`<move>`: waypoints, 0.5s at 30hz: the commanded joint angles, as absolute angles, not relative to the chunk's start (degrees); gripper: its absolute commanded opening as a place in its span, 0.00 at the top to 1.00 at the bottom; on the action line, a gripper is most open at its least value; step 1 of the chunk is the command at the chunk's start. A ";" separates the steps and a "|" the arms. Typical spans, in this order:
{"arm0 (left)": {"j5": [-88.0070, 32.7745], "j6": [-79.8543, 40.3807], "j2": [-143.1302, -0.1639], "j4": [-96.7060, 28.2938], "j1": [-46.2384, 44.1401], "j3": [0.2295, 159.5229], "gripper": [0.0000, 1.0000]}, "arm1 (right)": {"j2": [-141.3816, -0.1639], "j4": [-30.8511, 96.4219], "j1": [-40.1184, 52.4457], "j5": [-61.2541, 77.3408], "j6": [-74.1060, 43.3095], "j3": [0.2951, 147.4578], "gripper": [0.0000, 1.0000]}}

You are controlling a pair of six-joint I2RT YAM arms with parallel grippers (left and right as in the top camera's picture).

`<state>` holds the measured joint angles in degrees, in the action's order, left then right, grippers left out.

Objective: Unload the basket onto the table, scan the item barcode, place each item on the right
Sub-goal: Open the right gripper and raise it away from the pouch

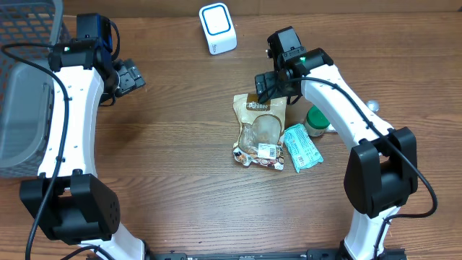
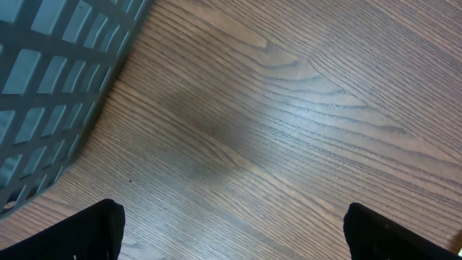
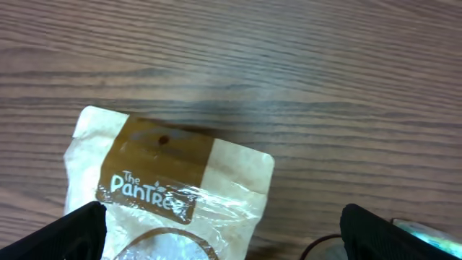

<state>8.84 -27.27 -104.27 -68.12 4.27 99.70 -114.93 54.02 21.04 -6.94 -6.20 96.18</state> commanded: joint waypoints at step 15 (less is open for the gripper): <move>9.39 -27.86 -104.38 -68.10 4.10 100.33 0.00 | -113.69 46.74 21.32 -8.93 -13.96 99.96 0.00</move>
<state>8.84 -27.27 -104.27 -68.12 4.23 99.70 -114.93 47.37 21.04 -8.27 -10.07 96.75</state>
